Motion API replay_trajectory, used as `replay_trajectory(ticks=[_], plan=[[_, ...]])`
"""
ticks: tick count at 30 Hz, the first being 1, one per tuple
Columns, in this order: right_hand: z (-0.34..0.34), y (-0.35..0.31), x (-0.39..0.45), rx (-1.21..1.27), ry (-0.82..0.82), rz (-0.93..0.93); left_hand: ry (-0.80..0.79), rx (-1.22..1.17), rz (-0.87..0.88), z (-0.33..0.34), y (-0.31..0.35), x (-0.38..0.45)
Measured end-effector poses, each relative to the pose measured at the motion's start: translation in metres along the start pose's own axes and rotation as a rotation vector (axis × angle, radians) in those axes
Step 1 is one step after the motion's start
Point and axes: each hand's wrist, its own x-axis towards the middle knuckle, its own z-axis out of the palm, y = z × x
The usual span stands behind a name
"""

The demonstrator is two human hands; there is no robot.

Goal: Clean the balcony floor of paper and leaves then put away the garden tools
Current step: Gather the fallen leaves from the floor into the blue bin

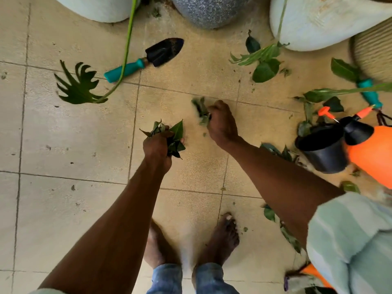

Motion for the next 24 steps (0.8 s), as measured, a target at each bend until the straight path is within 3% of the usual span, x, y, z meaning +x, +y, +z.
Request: replay_trajectory(ticks=[2,4,11,14,21,24], plan=[[-0.015,0.025,-0.001,0.162,0.108,0.296,-0.010,0.013,-0.001,0.009,-0.009,-0.001],[-0.032,0.051,0.005,0.252,0.176,0.480,-0.044,0.031,-0.009,0.021,-0.017,-0.003],[-0.087,0.100,0.074,0.217,0.303,0.547,-0.105,0.075,0.006,0.068,-0.030,-0.007],[-0.085,0.109,0.083,0.102,0.108,0.400,-0.146,0.100,0.022,0.084,-0.029,-0.005],[-0.036,0.096,0.016,-0.066,0.167,-0.054,-0.126,0.093,0.023,0.090,-0.031,-0.003],[-0.043,0.079,0.025,0.013,0.177,-0.089,-0.105,0.073,0.025,0.085,-0.029,-0.002]])
